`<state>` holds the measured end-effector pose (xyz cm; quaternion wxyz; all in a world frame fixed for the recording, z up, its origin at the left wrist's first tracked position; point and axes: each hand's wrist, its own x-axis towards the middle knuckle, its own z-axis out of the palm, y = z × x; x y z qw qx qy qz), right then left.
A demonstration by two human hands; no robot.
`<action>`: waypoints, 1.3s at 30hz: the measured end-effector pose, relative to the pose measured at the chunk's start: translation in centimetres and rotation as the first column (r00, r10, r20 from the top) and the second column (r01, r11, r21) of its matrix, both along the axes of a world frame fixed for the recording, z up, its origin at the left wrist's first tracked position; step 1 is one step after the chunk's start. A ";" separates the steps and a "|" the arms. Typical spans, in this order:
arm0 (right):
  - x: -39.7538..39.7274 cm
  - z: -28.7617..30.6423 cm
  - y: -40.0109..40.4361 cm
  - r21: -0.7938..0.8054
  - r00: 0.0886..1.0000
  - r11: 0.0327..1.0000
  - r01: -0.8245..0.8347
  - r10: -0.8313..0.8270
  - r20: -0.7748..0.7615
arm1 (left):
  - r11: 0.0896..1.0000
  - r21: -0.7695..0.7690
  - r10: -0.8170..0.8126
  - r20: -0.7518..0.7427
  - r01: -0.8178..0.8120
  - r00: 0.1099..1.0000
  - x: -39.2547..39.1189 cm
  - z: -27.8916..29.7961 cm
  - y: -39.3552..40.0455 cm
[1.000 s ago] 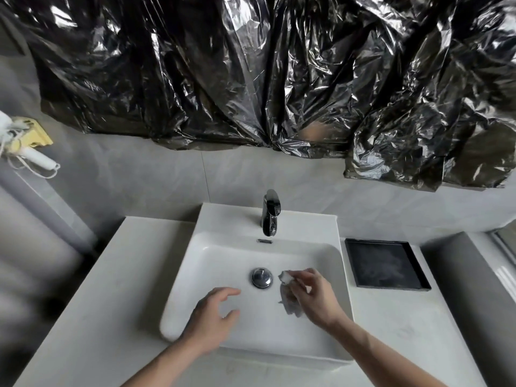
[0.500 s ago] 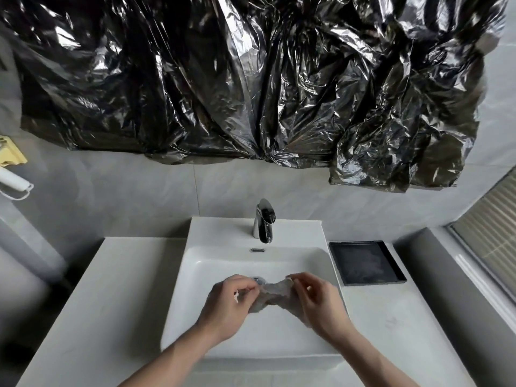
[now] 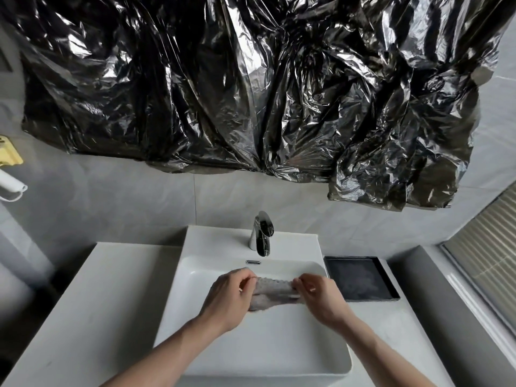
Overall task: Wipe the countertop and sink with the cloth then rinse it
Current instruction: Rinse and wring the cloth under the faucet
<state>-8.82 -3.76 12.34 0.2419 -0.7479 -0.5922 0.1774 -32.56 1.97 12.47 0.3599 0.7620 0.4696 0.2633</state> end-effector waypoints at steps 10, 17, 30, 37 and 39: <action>-0.5 1.3 9.2 -0.217 0.856 0.976 0.029 -0.136 -0.498 | 0.962 -0.258 0.090 0.006 -0.086 0.996 1.8 -1.7 4.0; -1.9 2.5 14.8 -0.307 0.660 0.950 0.056 -0.266 -0.702 | 0.846 -0.525 0.139 0.040 -0.098 0.989 3.3 -4.1 6.6; -1.6 1.4 15.8 -0.247 0.494 0.955 0.165 -0.297 -0.817 | 0.737 -0.664 0.274 0.123 -0.126 0.954 6.7 -6.0 9.1; -1.6 -7.9 9.6 -0.312 0.798 0.948 0.067 -0.239 -0.554 | 0.644 -0.756 0.349 0.153 -0.118 0.924 7.5 -6.4 9.9; -2.6 -8.7 8.8 -0.324 0.822 0.944 -0.059 -0.138 -0.552 | 0.635 -0.767 0.340 0.174 -0.089 0.924 7.6 -6.0 10.0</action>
